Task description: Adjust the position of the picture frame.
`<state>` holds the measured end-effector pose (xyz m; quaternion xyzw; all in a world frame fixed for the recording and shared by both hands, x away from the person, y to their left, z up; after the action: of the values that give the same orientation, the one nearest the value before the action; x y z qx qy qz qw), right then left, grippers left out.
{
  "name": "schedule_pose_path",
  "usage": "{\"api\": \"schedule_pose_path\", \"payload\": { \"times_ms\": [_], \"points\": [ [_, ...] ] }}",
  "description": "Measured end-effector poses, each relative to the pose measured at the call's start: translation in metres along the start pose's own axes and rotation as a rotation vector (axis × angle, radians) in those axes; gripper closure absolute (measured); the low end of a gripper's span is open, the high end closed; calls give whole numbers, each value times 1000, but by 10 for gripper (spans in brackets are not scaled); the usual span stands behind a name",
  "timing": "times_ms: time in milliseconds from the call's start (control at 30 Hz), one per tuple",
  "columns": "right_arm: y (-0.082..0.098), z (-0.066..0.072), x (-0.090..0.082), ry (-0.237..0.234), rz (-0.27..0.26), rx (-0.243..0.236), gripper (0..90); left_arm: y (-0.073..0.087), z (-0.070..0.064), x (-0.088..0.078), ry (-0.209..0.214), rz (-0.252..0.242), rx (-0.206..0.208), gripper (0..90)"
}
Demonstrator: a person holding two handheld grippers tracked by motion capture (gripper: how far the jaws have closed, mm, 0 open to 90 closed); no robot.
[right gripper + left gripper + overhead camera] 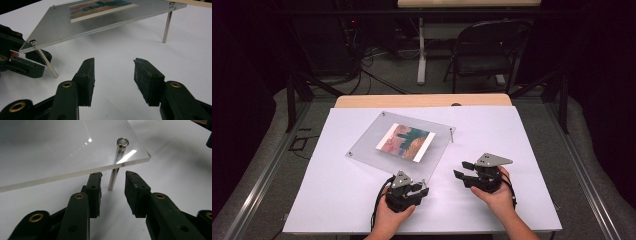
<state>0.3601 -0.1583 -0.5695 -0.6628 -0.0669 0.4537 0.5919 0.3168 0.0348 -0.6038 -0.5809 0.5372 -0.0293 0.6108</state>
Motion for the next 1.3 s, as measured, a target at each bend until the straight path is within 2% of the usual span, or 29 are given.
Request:
{"api": "schedule_pose_path", "payload": {
  "times_ms": [400, 467, 700, 733, 767, 900, 1000, 1033, 1067, 1100, 1167, 1300],
  "points": [
    [1, -3, 0, -8, -3, 15, 519, -8, -1, 15, -2, 0, -7, 774],
    [1, -4, 2, -6, -3, 24, 522, -8, 0, 15, -4, 8, -2, 824],
    [-1, -8, 5, 13, -3, 10, 533, -8, 0, 15, -4, 1, 1, 837],
    [-2, -10, 8, 23, -3, 4, 542, -8, 0, 13, -6, 0, 20, 844],
    [-2, -10, 8, 23, -3, 4, 542, -8, 0, 13, -6, 0, 20, 845],
    [-8, -15, 14, 38, -12, 0, 560, -10, 0, 7, 5, -3, 11, 848],
    [-8, -22, 25, 39, -1, 22, 588, -8, 2, -1, 6, -4, 0, 849],
    [-8, -22, 25, 39, -1, 22, 588, -7, 3, -5, 7, -7, -9, 849],
    [-7, -26, 32, 50, 14, 24, 605, -7, 5, -12, 9, -10, -16, 849],
    [-7, -26, 32, 50, 14, 24, 605, -7, 5, -12, 9, -10, -16, 849],
    [-11, -28, 39, 59, 17, 15, 617, -7, 8, -26, 11, -19, -37, 850],
    [-18, -28, 46, 68, 8, -2, 623, -5, 12, -38, 11, -25, -52, 850]
  ]
}}
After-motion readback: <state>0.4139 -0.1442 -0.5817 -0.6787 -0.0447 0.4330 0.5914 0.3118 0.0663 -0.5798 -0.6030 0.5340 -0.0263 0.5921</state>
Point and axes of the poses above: each handheld gripper's, and its own axes: x roughly forward along the jaws, y roughly out of its underside, z roughly to its left, the point moved 7 cm from there along x, roughly forward along the jaws, and after that the axes turned 3 degrees about z, right-handed, at the moved point
